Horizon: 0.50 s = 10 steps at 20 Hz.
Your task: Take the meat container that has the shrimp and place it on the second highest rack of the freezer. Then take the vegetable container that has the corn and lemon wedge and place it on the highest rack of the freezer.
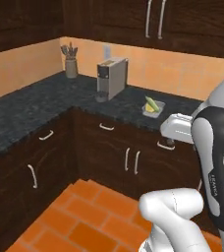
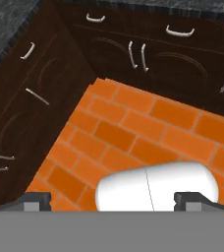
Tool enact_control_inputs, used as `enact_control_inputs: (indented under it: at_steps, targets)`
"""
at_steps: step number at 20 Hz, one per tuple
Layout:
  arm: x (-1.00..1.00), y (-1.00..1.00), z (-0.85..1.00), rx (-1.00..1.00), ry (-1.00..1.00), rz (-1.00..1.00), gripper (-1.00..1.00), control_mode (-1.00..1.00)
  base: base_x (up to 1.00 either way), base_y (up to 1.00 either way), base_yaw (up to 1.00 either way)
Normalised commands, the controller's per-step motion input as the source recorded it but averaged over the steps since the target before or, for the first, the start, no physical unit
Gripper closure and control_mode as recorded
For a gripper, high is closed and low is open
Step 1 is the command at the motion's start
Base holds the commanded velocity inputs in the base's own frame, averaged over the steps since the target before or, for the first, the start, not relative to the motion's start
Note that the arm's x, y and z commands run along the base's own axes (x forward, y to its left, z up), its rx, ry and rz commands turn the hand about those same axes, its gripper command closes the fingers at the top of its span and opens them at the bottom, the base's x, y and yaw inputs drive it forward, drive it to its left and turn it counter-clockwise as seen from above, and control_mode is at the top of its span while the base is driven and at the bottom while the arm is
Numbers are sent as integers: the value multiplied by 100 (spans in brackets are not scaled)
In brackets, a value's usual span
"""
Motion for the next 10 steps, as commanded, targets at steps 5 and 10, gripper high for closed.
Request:
enact_control_inputs:
  at_steps: [5, 10]
  targets:
    - [0, 0, 0, 0, 0, 0, -100, 100, 88, 47, -55]
    - [0, 0, 0, 0, 0, 0, -100, 100, 64, 32, -63]
